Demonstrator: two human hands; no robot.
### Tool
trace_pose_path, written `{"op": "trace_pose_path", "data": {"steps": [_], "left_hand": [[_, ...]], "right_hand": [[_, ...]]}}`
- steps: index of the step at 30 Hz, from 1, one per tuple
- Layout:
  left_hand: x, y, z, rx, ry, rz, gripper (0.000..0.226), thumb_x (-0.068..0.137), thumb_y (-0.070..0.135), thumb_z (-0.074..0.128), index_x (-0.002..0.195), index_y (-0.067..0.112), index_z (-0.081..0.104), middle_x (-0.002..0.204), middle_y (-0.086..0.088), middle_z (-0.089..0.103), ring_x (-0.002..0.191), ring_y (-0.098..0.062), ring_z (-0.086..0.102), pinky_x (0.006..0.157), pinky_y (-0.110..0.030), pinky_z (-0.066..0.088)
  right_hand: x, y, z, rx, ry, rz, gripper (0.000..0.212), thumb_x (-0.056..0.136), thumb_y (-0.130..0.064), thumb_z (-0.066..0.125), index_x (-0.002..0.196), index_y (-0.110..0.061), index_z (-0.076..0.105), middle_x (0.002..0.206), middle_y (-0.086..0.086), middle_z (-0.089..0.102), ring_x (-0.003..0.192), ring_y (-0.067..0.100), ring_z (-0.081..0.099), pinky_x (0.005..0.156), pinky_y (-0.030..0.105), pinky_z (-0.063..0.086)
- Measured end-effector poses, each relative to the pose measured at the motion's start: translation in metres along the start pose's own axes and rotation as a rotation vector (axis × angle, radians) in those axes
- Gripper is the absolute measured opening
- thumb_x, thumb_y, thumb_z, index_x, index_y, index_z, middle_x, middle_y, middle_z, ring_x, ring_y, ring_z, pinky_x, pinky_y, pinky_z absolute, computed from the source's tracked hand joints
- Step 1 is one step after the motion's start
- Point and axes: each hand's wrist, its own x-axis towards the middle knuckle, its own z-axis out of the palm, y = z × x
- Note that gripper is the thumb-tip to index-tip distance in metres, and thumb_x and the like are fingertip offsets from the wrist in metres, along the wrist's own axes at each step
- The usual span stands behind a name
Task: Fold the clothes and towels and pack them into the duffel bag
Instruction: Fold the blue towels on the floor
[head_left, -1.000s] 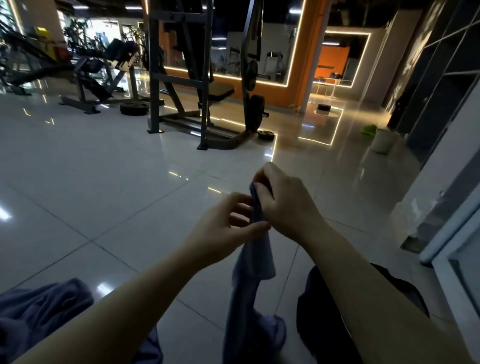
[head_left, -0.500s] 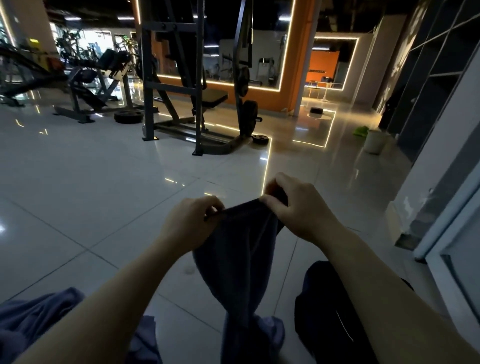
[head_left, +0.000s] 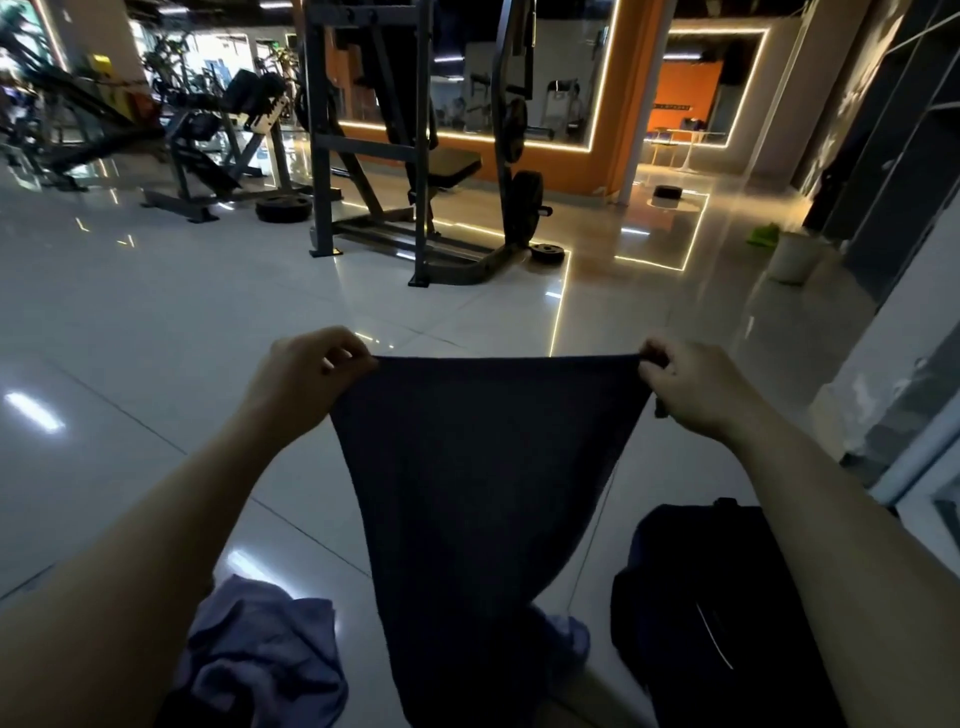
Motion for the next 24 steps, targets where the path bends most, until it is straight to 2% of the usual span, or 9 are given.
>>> {"op": "trace_pose_path", "data": {"steps": [2,6,9,11,13,16,18,21,24], "left_hand": [[0.004,-0.003,0.001,-0.038,0.013,-0.036,0.004,0.089,0.021,0.065,0.091,0.018,0.066,0.087,-0.002,0.063,0.072,-0.016,0.058,0.063,-0.026,0.045],[0.007,0.005,0.011,-0.340,-0.052,-0.154,0.015,0.092,0.019,0.061,0.080,0.028,0.061,0.084,-0.001,0.063,0.077,-0.022,0.060,0.076,-0.043,0.052],[0.005,0.025,0.021,-0.394,-0.052,-0.118,0.017,0.091,0.020,0.063,0.077,0.030,0.062,0.078,0.003,0.063,0.071,-0.015,0.059,0.072,-0.037,0.050],[0.004,0.042,0.027,-0.387,-0.051,-0.039,0.016,0.089,0.021,0.065,0.077,0.031,0.062,0.078,0.006,0.063,0.073,-0.013,0.059,0.070,-0.032,0.050],[0.001,0.063,0.029,-0.265,-0.100,0.102,0.007,0.090,0.022,0.063,0.085,0.028,0.064,0.082,0.010,0.061,0.075,-0.008,0.059,0.068,-0.022,0.049],[-0.006,0.091,0.033,-0.188,-0.115,0.289,0.013,0.090,0.022,0.062,0.100,0.017,0.068,0.087,0.008,0.062,0.077,-0.008,0.062,0.070,-0.020,0.052],[-0.007,0.099,0.035,-0.214,-0.071,0.312,0.015,0.090,0.023,0.062,0.102,0.016,0.067,0.091,0.004,0.065,0.079,-0.010,0.063,0.070,-0.020,0.053],[-0.006,0.098,0.037,-0.498,-0.049,0.155,0.016,0.088,0.022,0.064,0.103,0.020,0.058,0.097,0.000,0.065,0.080,-0.011,0.065,0.068,-0.020,0.056],[-0.013,0.095,0.048,-0.759,-0.190,-0.051,0.019,0.086,0.020,0.066,0.099,0.025,0.054,0.094,-0.004,0.063,0.079,-0.016,0.066,0.065,-0.025,0.056]], "right_hand": [[0.001,-0.004,0.000,0.157,0.068,0.021,0.010,0.096,-0.012,0.047,0.092,-0.011,0.056,0.077,0.003,0.057,0.059,0.017,0.057,0.051,0.024,0.039],[0.003,-0.004,0.000,0.396,0.125,0.099,0.016,0.094,-0.005,0.050,0.084,-0.015,0.056,0.076,0.007,0.061,0.055,0.014,0.057,0.050,0.023,0.043],[0.003,-0.010,0.000,0.538,0.099,0.187,0.013,0.091,-0.002,0.056,0.085,-0.014,0.057,0.084,0.010,0.062,0.058,0.015,0.058,0.051,0.022,0.046],[0.001,-0.024,0.004,0.573,-0.048,0.174,0.013,0.088,-0.005,0.063,0.097,-0.013,0.059,0.095,0.013,0.061,0.065,0.017,0.059,0.054,0.022,0.047],[-0.003,-0.045,0.013,0.511,-0.287,0.061,0.034,0.084,-0.013,0.069,0.115,-0.018,0.055,0.104,0.010,0.060,0.079,0.017,0.061,0.060,0.021,0.048],[-0.011,-0.076,0.032,0.458,-0.452,-0.083,0.027,0.085,-0.017,0.068,0.108,-0.026,0.058,0.098,0.002,0.059,0.083,0.015,0.059,0.064,0.022,0.049],[-0.013,-0.085,0.038,0.491,-0.373,-0.113,0.014,0.089,-0.014,0.063,0.097,-0.025,0.063,0.085,0.001,0.061,0.074,0.014,0.056,0.061,0.024,0.045],[-0.010,-0.084,0.035,0.630,-0.215,-0.084,0.014,0.092,-0.009,0.057,0.103,-0.013,0.064,0.084,0.002,0.062,0.067,0.006,0.057,0.056,0.017,0.043],[-0.005,-0.090,0.020,1.047,-0.036,0.000,0.015,0.096,-0.008,0.050,0.101,-0.014,0.063,0.089,0.002,0.065,0.078,0.012,0.062,0.063,0.022,0.051]]}}
